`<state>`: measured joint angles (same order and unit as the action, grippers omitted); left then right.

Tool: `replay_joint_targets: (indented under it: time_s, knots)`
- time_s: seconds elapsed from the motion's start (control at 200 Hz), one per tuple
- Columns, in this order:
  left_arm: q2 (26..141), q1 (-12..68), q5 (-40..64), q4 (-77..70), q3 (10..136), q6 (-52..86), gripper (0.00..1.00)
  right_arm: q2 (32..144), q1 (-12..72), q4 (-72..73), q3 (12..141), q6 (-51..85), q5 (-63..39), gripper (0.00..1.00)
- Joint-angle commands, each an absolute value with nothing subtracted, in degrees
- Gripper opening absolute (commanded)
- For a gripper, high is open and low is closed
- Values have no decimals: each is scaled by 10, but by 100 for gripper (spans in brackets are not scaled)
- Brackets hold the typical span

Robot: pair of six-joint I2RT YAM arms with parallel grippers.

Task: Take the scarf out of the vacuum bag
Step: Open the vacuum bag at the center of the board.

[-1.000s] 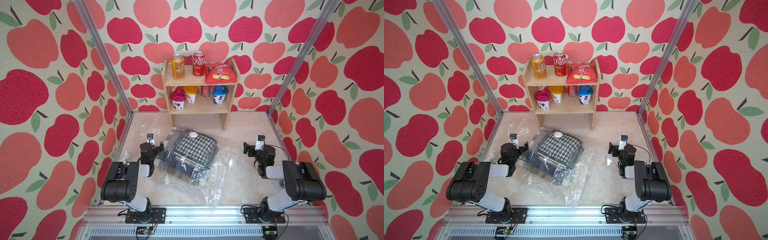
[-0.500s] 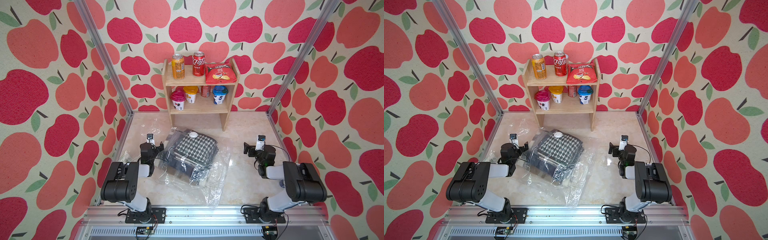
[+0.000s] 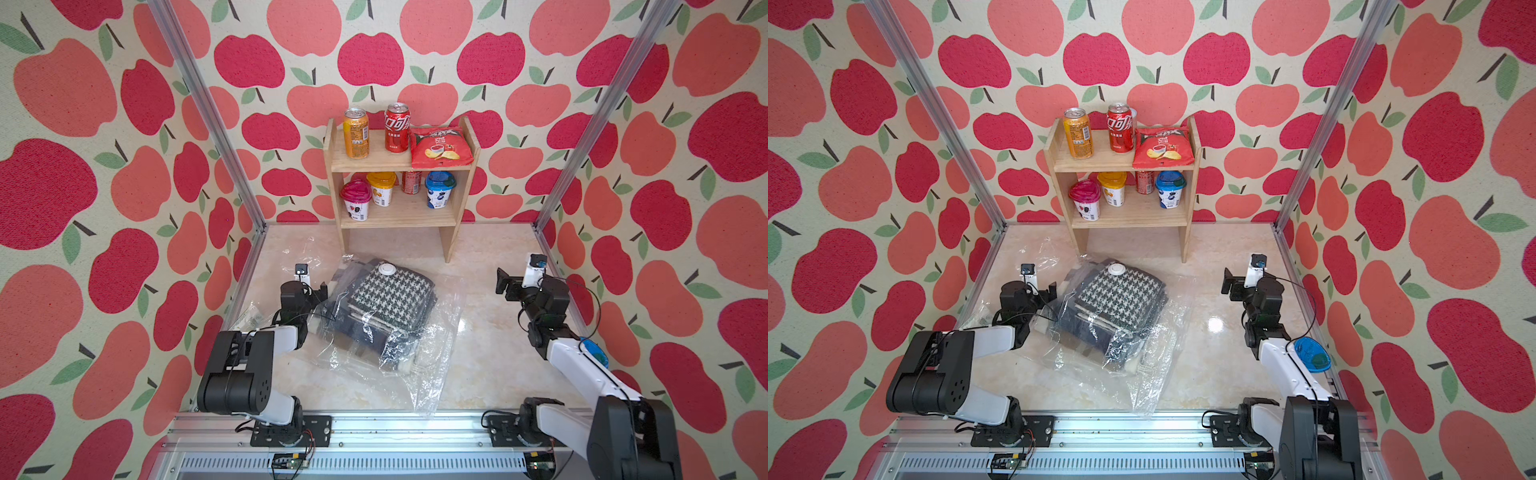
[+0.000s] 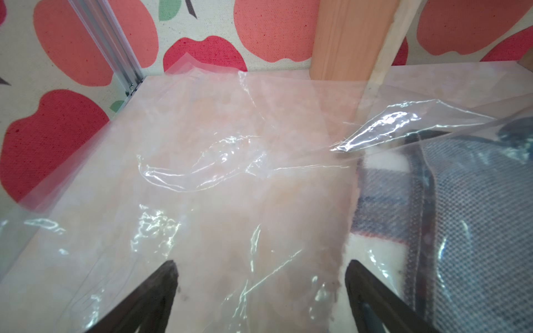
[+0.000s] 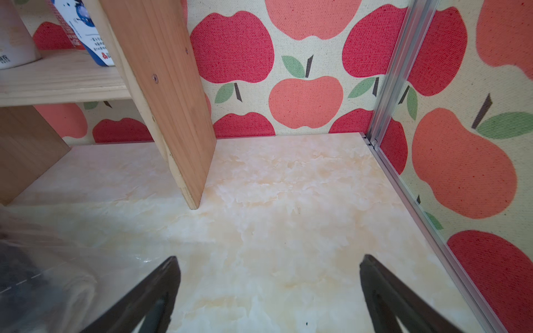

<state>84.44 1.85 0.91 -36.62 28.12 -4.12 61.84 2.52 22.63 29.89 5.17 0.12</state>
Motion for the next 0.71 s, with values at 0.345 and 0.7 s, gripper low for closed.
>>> replay_joint_targets:
  time_s: [0.345, 0.7]
  knots:
    - [586, 35, 32, 109, 491, -11, 98, 545, 29, -193, 422, 282, -202, 100]
    - [512, 51, 264, 297, 593, 162, 98, 532, 28, -143, 374, 434, -458, 99]
